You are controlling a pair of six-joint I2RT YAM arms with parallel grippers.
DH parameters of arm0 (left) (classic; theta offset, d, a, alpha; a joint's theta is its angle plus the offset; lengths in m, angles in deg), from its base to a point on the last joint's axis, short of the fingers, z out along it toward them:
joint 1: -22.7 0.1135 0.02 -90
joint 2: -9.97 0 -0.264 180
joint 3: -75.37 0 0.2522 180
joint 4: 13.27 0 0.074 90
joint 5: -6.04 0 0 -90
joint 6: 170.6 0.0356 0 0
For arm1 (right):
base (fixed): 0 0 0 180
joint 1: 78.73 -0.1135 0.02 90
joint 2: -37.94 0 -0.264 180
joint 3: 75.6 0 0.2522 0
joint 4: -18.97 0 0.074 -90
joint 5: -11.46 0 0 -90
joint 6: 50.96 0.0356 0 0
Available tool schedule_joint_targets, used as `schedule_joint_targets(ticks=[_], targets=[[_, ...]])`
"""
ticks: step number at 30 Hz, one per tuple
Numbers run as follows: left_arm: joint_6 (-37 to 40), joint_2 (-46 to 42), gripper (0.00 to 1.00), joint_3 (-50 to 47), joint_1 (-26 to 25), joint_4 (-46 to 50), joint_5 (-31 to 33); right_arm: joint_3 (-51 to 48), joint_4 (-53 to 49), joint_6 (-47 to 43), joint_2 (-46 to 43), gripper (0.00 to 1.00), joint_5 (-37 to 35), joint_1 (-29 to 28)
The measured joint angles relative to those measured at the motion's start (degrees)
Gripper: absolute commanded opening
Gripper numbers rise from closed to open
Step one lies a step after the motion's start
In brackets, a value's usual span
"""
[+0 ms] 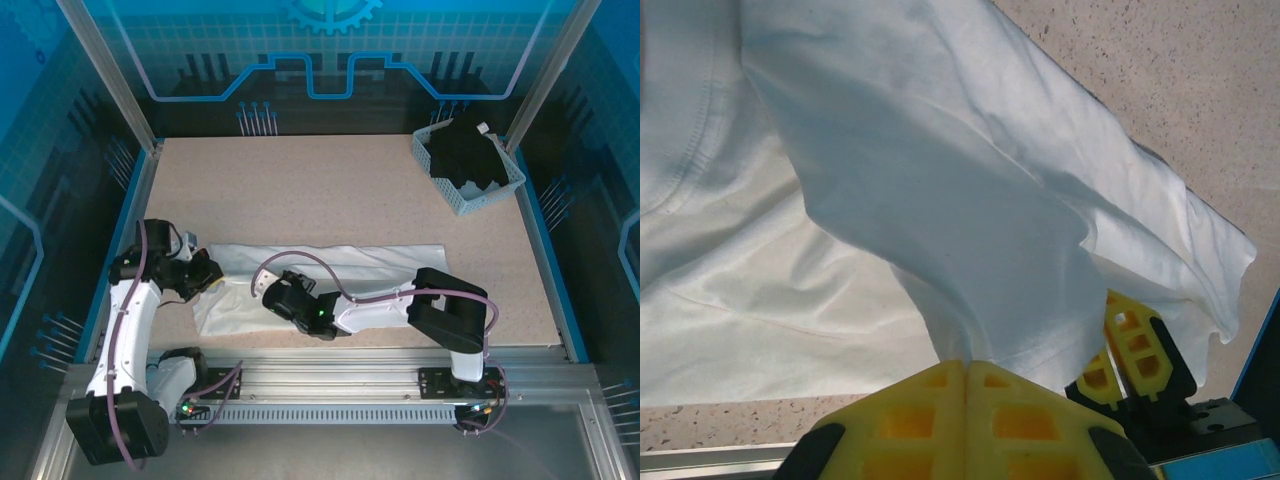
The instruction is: Fold the inside-out t-shirt
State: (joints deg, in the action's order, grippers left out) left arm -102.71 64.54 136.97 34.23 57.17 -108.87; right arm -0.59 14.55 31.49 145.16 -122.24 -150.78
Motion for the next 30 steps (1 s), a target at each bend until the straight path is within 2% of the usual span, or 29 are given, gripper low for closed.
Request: schedule_joint_targets(ticks=[7,11,13,16,19,22,26,30], targets=[[0.0,0.3,0.01,0.0,0.0,0.2,0.7,0.0,-5.3,0.5,-0.9,0.08,6.6,0.1],[0.1,0.3,0.16,0.0,0.0,1.4,1.6,0.0,-7.1,0.3,-0.9,0.17,10.7,0.2],[0.2,-0.1,0.29,0.0,0.0,2.1,2.8,0.0,-8.5,0.0,-1.0,0.23,13.0,0.3],[-0.1,-1.7,0.42,0.5,0.0,3.3,5.6,-1.0,-11.0,-0.3,-2.6,0.36,17.4,0.8],[-1.5,-4.4,0.46,2.3,0.0,3.2,8.7,-2.5,-13.5,-1.1,-6.6,0.42,22.6,1.9],[-3.8,-6.5,0.46,2.7,-0.3,0.5,9.1,-4.6,-14.0,-1.2,-12.1,0.43,28.3,4.5],[-9.2,-5.2,0.46,1.0,-7.5,-7.4,10.1,-6.5,-11.6,2.2,-17.3,0.38,37.5,11.7],[-13.9,3.4,0.46,-2.4,-16.2,-17.8,10.8,-5.1,-9.1,7.9,-14.3,0.35,41.5,16.3]])
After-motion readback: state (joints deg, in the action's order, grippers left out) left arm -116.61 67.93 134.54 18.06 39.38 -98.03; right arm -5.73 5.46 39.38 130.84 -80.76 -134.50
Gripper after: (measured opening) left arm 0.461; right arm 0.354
